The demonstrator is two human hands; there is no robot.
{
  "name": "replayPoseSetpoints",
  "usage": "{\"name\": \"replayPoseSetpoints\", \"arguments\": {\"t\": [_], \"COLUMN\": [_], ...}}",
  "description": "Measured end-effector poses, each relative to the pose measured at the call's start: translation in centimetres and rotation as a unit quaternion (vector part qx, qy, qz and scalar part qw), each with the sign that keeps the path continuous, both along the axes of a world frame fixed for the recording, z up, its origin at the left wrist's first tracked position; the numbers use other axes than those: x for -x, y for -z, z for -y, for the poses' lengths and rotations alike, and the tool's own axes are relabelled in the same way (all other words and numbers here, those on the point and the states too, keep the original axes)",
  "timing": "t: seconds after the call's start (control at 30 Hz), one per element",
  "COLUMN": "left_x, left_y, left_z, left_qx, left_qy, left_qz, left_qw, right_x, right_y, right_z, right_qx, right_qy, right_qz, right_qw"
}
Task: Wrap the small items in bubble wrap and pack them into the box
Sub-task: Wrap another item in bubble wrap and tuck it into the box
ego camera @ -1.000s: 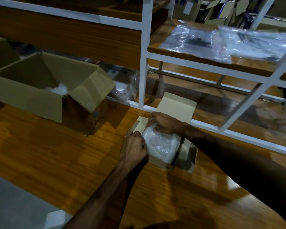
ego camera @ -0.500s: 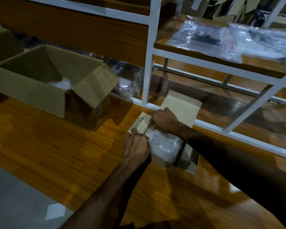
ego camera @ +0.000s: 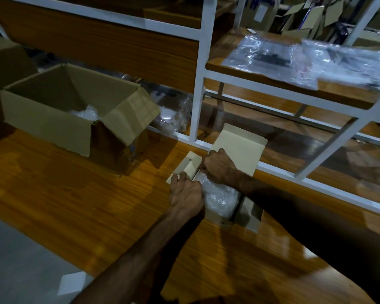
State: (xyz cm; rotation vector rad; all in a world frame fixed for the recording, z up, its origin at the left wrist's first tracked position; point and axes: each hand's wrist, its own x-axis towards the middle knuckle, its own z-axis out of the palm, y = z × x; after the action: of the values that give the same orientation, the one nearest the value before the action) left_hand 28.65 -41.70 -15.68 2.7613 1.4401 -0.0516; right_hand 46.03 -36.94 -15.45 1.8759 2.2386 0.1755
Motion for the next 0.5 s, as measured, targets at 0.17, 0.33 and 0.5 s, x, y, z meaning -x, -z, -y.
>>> {"name": "replayPoseSetpoints", "arguments": {"t": [0.17,0.33,0.5], "left_x": [3.3,4.2,4.2], "left_y": [0.6,0.5,0.3], "left_z": [0.1,0.3,0.1], "left_qx": [-0.039,-0.014,0.012], "left_qy": [0.082,0.107,0.092], "left_qz": [0.032,0.057,0.045], "left_qw": [0.995,0.992,0.995], "right_x": [-3.8,-3.2,-2.8], "right_y": [-1.2,-1.2,-1.5], "right_z": [-0.7,0.5,0.6], "right_qx": [0.067,-0.013,-0.025], "right_qy": [-0.013,-0.02,-0.017], "right_qz": [-0.168,-0.222,-0.159], "right_qw": [0.983,0.975,0.987]}}
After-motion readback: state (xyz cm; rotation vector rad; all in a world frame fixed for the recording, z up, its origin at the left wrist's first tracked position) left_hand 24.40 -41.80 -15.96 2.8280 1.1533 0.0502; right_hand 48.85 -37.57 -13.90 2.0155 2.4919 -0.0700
